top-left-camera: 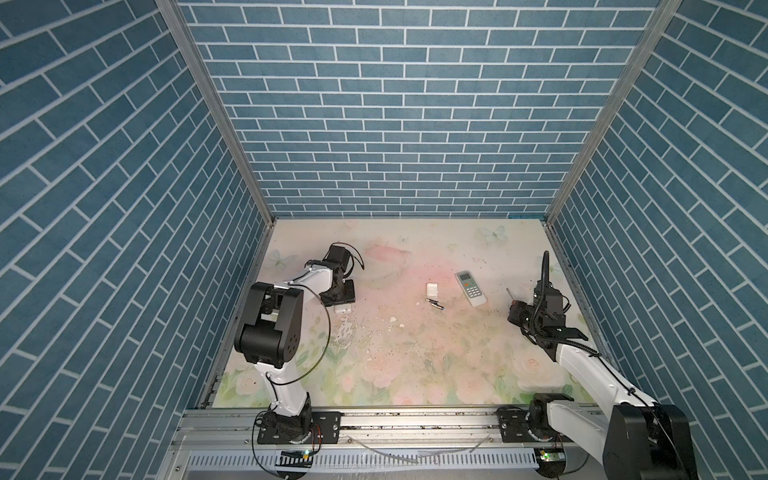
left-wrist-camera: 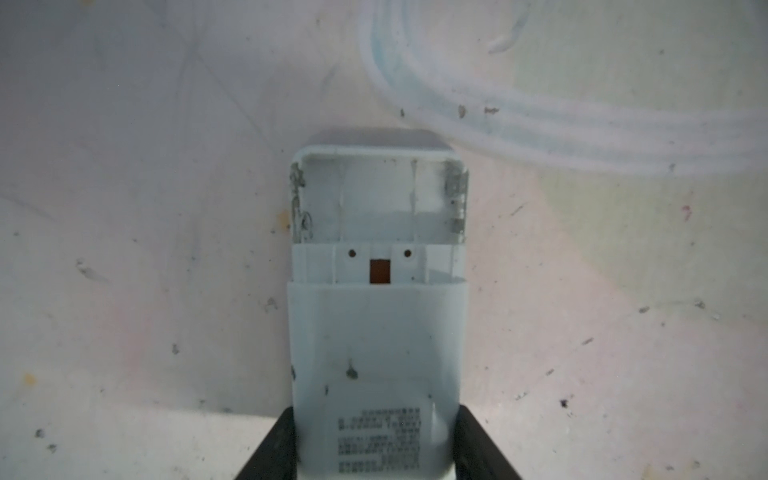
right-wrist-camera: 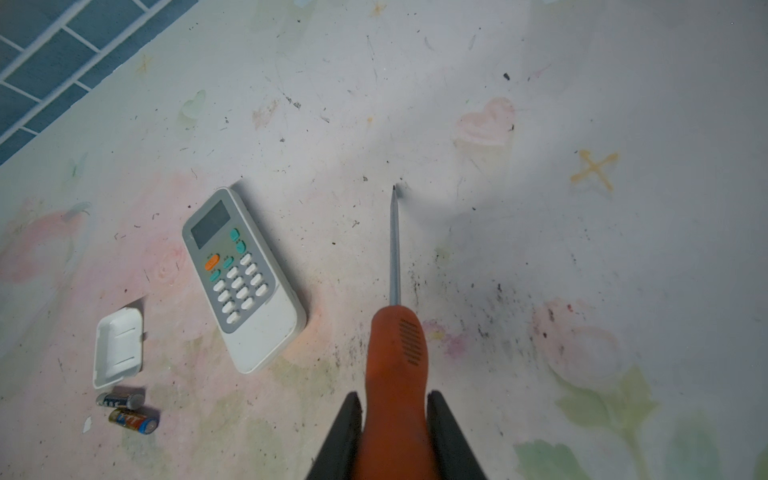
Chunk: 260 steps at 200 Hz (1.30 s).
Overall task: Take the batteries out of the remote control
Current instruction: 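Set the screwdriver down with the right gripper while the left releases the remote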
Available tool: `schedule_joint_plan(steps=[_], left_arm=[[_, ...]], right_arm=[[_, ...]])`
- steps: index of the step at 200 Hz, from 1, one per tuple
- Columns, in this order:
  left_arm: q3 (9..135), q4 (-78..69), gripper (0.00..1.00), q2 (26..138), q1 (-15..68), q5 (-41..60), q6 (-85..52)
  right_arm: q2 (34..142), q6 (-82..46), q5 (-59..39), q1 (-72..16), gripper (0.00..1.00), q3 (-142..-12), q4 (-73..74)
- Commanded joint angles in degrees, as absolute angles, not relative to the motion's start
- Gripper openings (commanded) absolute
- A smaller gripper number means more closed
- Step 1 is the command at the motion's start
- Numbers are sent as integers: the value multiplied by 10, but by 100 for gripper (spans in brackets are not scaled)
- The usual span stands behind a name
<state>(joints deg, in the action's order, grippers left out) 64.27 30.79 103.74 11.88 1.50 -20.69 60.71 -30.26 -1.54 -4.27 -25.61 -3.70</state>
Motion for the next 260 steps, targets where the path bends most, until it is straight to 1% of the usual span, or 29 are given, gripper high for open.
schedule_joint_plan(steps=[1, 38, 53, 97, 119, 151, 220, 238, 260], left_arm=[[654, 321, 51, 1050, 105, -1, -194], [674, 325, 52, 1068, 92, 1, -188], [682, 328, 52, 1073, 92, 2, -186], [677, 321, 62, 1063, 92, 19, -191], [674, 320, 63, 1053, 92, 25, -193], [667, 318, 64, 1030, 91, 45, -202], [632, 322, 64, 941, 91, 65, -220], [628, 330, 64, 919, 91, 65, -219], [626, 340, 64, 896, 91, 64, -219]], right_arm=[[637, -332, -19, -41, 0, -246, -30], [685, -339, -31, -42, 0, -261, -44], [697, -341, -32, -42, 3, -266, -48], [721, -354, -42, -41, 21, -275, -71], [730, -359, -44, -41, 28, -277, -77], [746, -363, -46, -41, 31, -279, -81], [781, -366, -35, -42, 31, -304, -115], [792, -367, -33, -42, 36, -312, -122], [800, -368, -26, -43, 46, -322, -133]])
